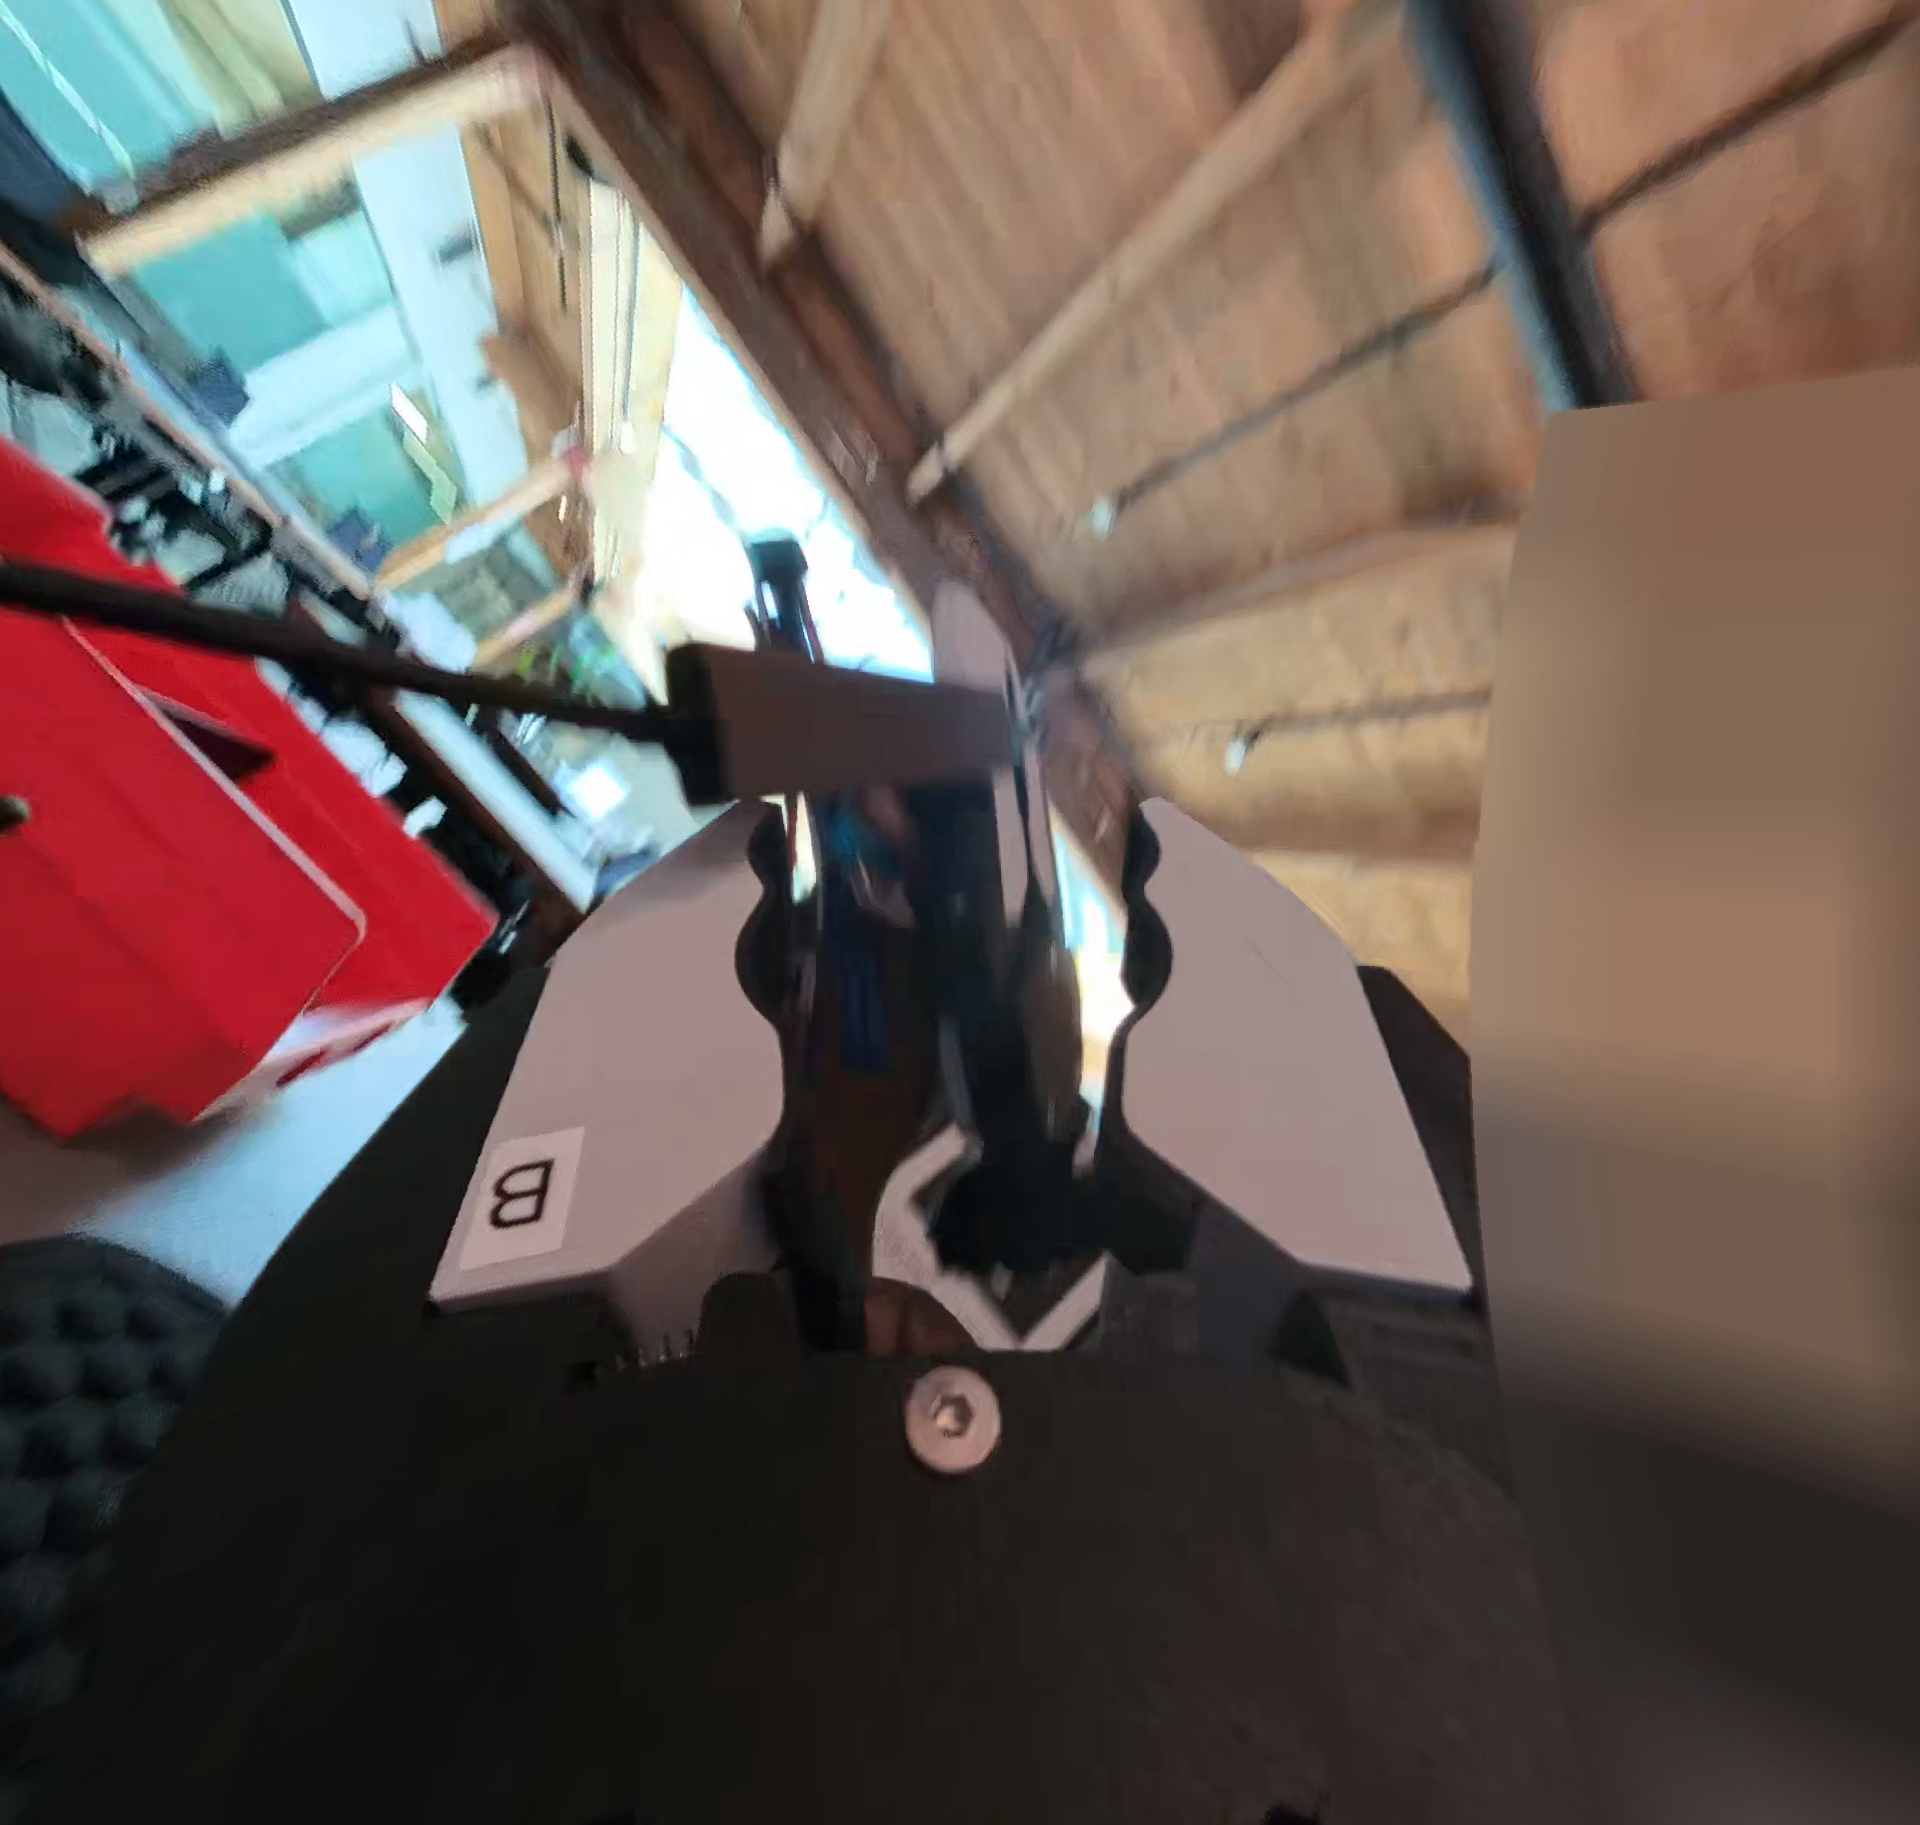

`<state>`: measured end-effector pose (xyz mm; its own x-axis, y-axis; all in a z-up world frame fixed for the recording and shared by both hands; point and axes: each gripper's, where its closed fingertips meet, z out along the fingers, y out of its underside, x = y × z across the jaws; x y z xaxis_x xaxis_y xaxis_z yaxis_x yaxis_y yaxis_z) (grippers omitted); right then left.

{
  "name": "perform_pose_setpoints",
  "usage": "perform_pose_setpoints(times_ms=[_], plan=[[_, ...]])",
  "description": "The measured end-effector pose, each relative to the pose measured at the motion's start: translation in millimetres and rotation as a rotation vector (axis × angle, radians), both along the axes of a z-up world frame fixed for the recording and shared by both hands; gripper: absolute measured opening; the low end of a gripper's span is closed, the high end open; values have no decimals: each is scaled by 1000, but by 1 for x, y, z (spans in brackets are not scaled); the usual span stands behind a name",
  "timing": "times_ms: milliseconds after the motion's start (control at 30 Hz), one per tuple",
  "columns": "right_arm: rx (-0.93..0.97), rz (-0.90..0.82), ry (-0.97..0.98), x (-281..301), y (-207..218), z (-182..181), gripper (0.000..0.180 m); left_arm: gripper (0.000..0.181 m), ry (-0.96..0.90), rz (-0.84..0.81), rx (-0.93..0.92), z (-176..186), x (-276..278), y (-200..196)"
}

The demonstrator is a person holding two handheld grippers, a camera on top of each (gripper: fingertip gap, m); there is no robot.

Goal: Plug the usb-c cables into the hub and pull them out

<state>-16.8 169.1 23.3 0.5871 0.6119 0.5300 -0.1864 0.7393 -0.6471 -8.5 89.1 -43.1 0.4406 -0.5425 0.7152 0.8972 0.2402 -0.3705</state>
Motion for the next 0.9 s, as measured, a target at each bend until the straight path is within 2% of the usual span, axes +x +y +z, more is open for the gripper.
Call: perform_pose_setpoints(times_ms=[33,100,233,367,433,500,567,633,733,767,800,867,900], plan=[[34,27,24,4,-12,1,0,62,-64,35,50,2,-11,-7],[124,81,54,11,-38,-3,0,55,-105,83,85,3,-24,-18],[259,123,33,17,-75,-24,0,22,-30,214,86,10,-39,-42],[234,178,-77,10,-90,-48,0,26,115,333,65,27,-36,-60],[243,238,-137,7,-107,-62,0,12,236,358,31,31,-27,-60],[260,297,-235,1,-122,-80,0,8,309,407,61,40,-23,-72],[279,468,-439,-8,-140,-110,0,7,482,452,-48,36,-21,-73],[178,658,-623,-10,-152,-132,0,7,613,463,-106,34,-12,-71],[21,865,-715,-1,-159,-134,0,7,715,471,-136,35,-2,-70],[-19,899,-732,1,-158,-134,22,7,737,515,-164,34,-6,-73],[-51,921,-761,3,-156,-135,35,7,767,572,-213,32,-13,-75],[-90,938,-791,5,-150,-137,47,6,794,617,-264,30,-20,-81],[-94,939,-775,6,-150,-136,45,6,785,620,-264,31,-21,-82]])
